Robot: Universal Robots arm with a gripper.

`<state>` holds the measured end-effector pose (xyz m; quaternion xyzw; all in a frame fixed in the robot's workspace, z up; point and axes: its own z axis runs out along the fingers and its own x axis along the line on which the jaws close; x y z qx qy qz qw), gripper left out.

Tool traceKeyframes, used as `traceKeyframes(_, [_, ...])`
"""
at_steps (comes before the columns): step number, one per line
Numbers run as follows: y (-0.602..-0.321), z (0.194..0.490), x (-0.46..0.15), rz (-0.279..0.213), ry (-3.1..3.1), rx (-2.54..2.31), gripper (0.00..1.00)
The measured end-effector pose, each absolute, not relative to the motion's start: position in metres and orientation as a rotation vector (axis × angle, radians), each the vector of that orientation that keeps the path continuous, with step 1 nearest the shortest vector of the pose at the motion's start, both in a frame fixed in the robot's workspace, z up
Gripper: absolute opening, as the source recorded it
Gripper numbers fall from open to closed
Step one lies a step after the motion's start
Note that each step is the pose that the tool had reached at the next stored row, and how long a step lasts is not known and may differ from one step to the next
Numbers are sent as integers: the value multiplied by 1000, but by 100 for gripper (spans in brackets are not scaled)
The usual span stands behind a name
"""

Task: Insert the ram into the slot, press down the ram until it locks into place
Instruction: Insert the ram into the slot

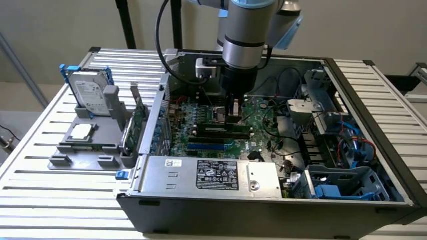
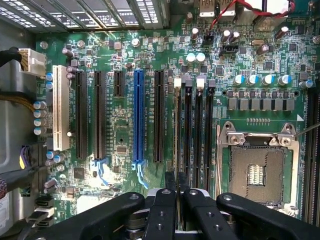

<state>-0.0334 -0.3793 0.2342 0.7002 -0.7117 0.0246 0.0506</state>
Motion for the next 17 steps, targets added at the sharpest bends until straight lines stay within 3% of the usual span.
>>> traceKeyframes(17, [-379, 230, -33, 75, -2173, 2126, 13])
